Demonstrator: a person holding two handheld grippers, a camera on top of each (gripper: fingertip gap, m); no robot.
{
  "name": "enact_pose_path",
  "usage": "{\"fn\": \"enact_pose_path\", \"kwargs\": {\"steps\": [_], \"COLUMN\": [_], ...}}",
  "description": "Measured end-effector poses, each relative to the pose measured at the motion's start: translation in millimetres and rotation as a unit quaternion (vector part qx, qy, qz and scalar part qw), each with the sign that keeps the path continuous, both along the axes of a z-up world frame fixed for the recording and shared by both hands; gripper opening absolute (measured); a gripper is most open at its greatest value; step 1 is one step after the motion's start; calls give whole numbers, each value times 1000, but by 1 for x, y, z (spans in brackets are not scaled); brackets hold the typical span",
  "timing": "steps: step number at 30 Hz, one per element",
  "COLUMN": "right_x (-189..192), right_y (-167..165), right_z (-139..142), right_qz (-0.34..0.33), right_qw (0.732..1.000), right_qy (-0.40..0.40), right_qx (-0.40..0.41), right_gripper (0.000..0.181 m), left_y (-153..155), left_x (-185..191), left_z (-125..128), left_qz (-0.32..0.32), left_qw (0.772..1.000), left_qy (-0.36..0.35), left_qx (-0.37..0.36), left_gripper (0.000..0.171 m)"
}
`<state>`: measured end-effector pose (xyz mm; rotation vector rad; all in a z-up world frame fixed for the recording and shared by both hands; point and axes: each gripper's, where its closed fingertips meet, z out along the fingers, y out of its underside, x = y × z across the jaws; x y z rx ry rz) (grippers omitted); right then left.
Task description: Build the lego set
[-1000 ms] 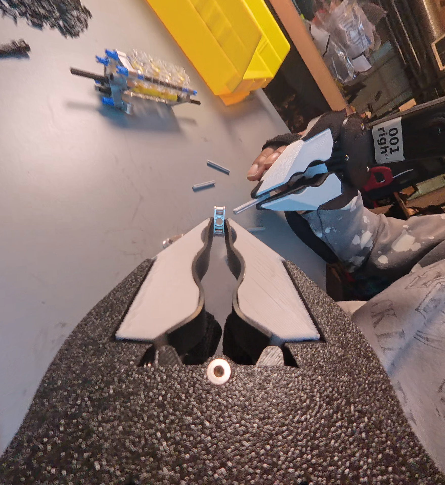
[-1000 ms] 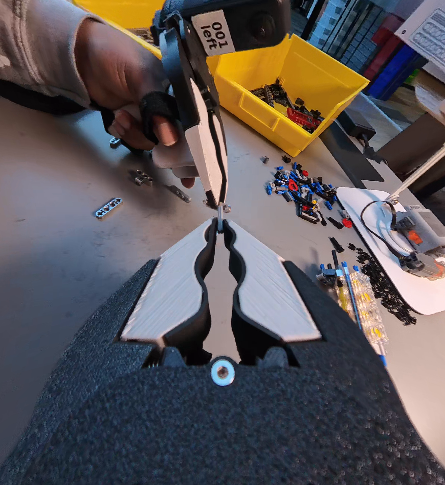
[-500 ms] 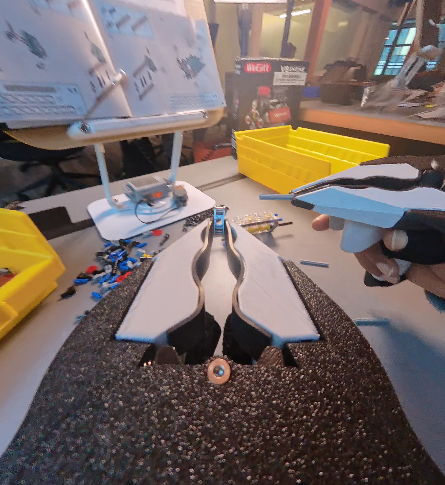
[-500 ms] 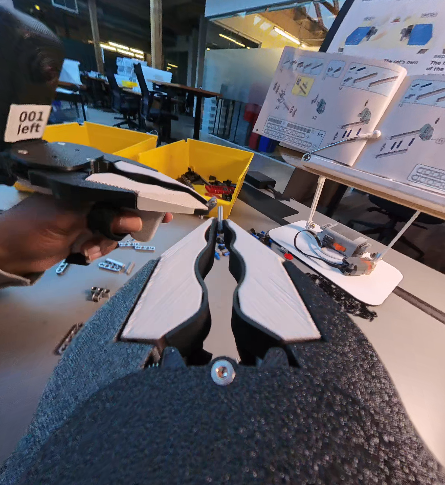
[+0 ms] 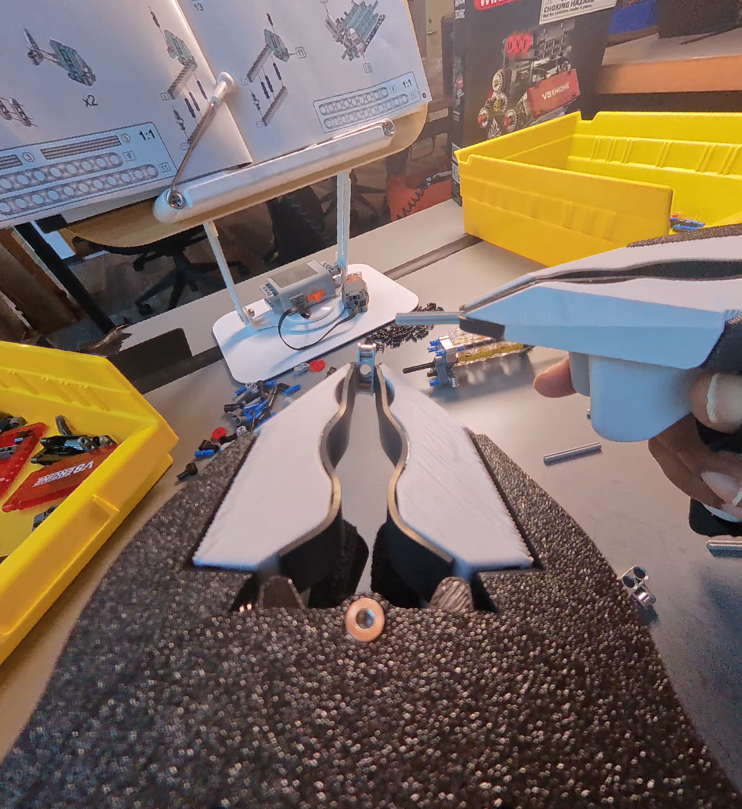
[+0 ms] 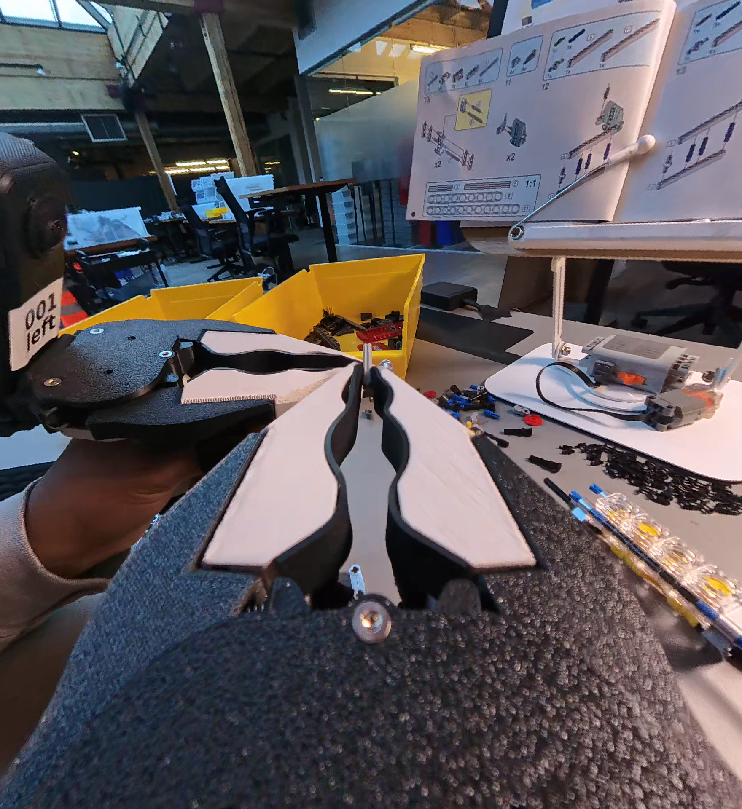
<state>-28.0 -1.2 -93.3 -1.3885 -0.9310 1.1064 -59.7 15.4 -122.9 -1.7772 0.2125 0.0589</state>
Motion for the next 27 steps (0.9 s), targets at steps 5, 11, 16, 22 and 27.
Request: {"fn": "enact_pose_path", "kwargs": {"steps": [5,11,16,22,27], "right_x": [6,6,6,7,4], "right_y": [4,-2,-10,-32,-50], "right_z": [-7,-7,3,29,36], "right_qz": [4,19,34,85,115], "right_qw": [1000,999,999,992,988], "right_qy": [3,11,33,89,95], "right_qx": [-13,-23,-23,-42,-51], "right_gripper": [2,2,2,2,2], "left_y": [5,6,7,9,11], "left_x": [4,6,2,-2,-4], "left_z": [-5,-9,-12,-21,-23], "left_qz": [4,8,16,24,30], "left_qw": [1000,999,999,997,996], "left_qy": [13,21,30,43,52], "left_qx": [-19,-30,-38,-55,-59], "left_gripper": [6,6,6,6,6]}}
